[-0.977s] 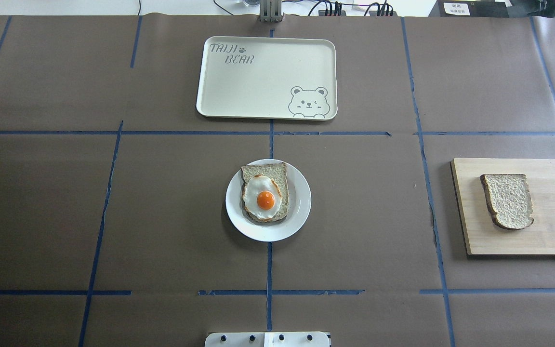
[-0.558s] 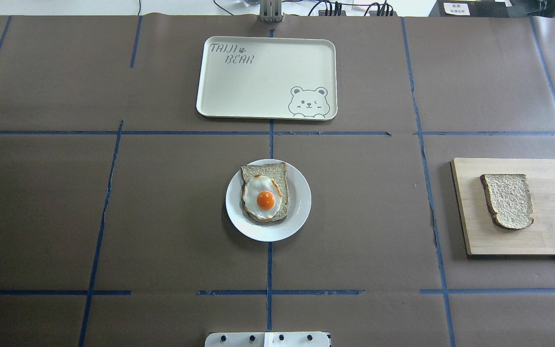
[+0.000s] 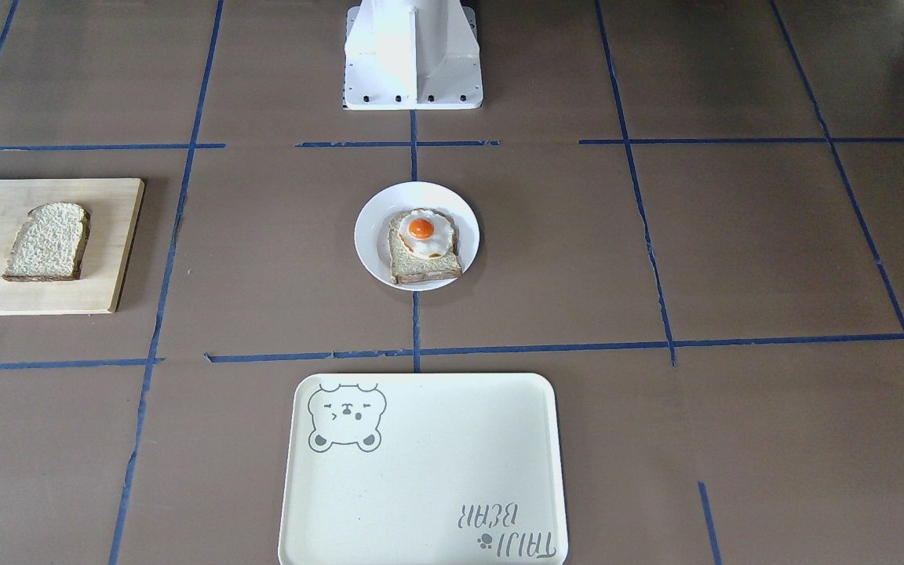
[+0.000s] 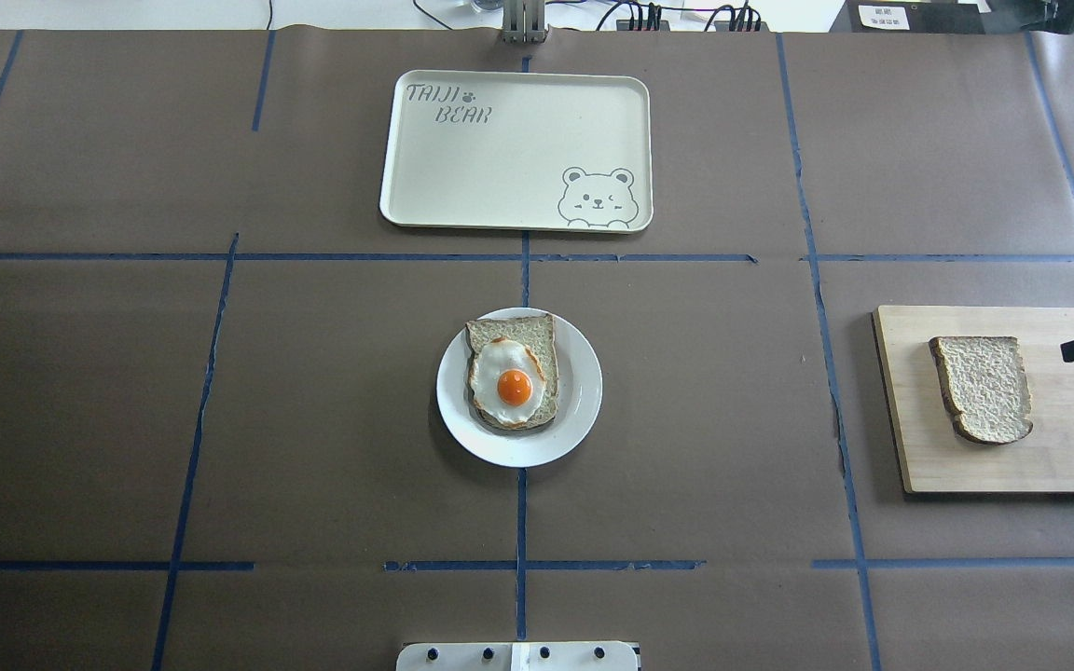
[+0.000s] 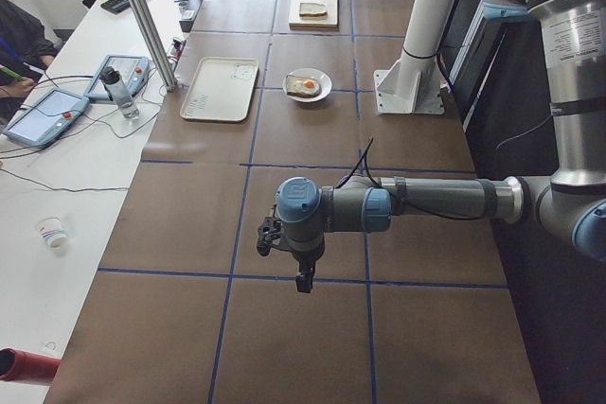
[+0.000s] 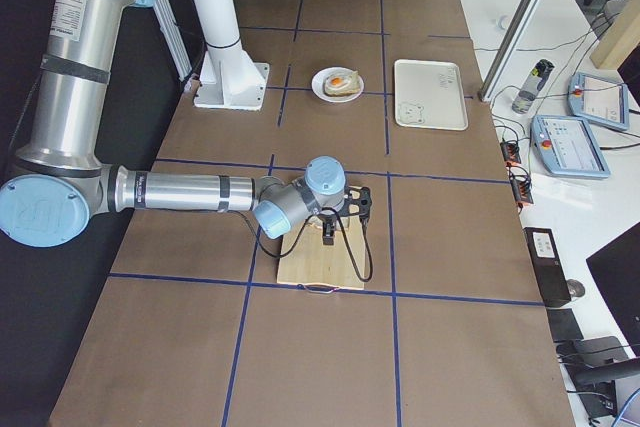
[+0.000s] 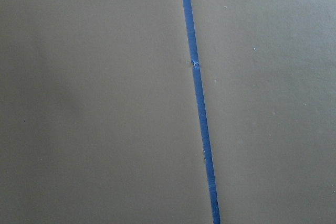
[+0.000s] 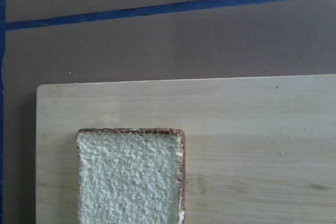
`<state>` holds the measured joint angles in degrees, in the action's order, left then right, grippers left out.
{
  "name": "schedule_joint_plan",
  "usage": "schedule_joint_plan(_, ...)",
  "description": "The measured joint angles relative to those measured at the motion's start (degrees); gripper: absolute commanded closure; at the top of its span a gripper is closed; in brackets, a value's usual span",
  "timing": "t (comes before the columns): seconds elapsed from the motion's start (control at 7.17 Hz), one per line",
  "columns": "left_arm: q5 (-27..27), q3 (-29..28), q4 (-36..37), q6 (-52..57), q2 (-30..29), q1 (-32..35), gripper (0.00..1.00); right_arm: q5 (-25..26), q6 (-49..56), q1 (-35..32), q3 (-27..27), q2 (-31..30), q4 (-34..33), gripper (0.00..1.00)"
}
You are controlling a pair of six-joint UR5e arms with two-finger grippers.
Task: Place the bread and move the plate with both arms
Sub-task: 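Lower the right gripper onto the bread slice on the bamboo board and grasp it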
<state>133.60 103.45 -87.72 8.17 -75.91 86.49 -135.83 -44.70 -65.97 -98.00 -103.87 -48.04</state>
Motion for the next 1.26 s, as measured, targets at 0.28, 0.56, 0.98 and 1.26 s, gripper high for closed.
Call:
schedule_joint_plan(0.28,0.0,0.0,-0.02,0.0,-0.02,0.0,0.0,3.38,-6.37,5.53,0.71,-0.4,5.16,0.15)
schedule_joint_plan(0.56,0.0,0.0,-0.02,0.0,-0.03,0.0,0.0,5.3,-7.47,8.78,1.21,-0.67,5.93,0.2)
schedule_joint_plan(0.98,0.0,0.0,-0.06,0.0,-0.1,0.0,0.0,5.97,-7.96,10.61,2.5,-1.02,6.1,0.26)
schedule_joint_plan(1.26,-0.02,-0.02,-0.01,0.0,-0.07,0.0,0.0,6.01,-9.16,11.52,2.65,-0.8,6.11,0.33)
